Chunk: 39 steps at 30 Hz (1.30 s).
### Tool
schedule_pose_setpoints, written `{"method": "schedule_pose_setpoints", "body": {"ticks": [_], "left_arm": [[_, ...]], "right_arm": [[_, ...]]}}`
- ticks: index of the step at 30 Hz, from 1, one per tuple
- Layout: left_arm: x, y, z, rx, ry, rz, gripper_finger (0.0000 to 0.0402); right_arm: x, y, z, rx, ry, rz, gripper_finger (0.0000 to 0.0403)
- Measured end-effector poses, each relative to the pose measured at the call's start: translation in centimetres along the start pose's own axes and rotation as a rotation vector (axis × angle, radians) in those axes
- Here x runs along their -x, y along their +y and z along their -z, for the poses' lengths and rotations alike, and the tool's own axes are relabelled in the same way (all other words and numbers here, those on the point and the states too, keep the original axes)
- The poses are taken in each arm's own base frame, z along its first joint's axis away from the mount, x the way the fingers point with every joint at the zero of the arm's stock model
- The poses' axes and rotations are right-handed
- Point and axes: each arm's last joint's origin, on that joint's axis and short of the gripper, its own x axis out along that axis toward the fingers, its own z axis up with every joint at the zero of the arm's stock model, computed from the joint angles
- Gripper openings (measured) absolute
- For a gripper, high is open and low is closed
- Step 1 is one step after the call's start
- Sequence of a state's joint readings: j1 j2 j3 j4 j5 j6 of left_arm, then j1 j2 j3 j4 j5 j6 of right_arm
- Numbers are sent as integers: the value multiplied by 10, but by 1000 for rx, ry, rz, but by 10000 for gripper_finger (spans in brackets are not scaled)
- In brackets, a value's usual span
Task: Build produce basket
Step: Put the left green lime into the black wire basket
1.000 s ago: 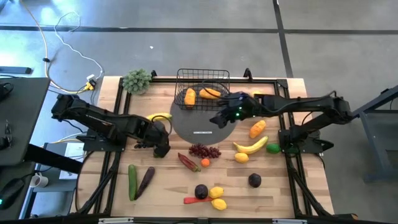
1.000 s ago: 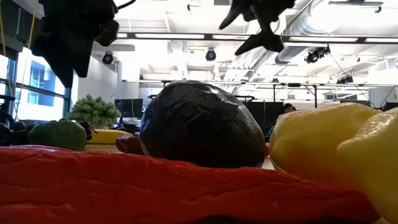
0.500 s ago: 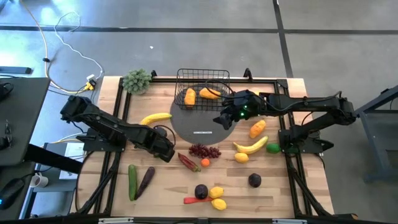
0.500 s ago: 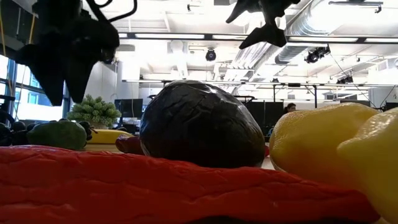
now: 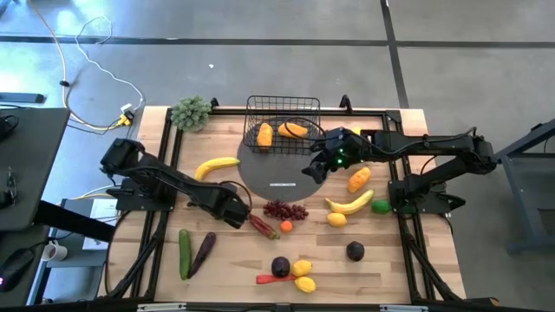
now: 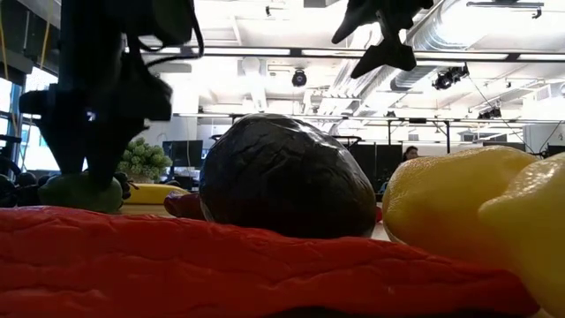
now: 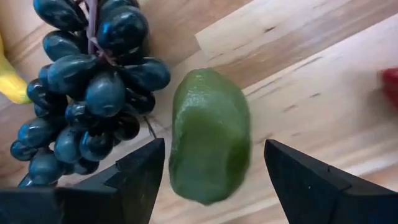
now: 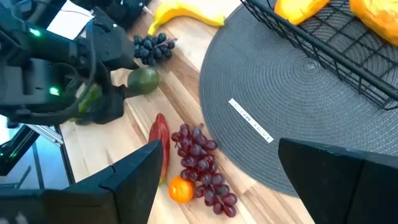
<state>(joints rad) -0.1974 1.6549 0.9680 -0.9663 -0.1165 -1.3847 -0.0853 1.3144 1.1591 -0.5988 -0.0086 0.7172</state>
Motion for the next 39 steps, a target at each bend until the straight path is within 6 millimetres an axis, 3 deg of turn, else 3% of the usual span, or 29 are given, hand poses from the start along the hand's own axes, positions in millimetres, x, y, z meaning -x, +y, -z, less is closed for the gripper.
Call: {"method": "schedule_pose_setpoints", "body": {"ticks": [6, 12, 20, 24, 31, 39], "left_arm": [[-15, -5, 1, -7, 21, -54, 264], [-15, -7, 4, -15, 30, -38, 260], [-8, -6, 3, -81, 30, 0, 180], [2, -2, -2, -103, 18, 45, 150], [34, 14, -20, -106, -56, 192, 163], [72, 43, -53, -99, -310, 332, 164]], "right_arm": [[0, 0, 0, 4, 8, -3, 300], [0, 0, 1, 12, 23, -15, 300], [0, 0, 2, 3, 28, -11, 300], [0, 0, 2, 0, 29, -10, 300], [0, -1, 2, -19, 30, -9, 300], [0, -2, 2, -72, 10, 34, 300]]}}
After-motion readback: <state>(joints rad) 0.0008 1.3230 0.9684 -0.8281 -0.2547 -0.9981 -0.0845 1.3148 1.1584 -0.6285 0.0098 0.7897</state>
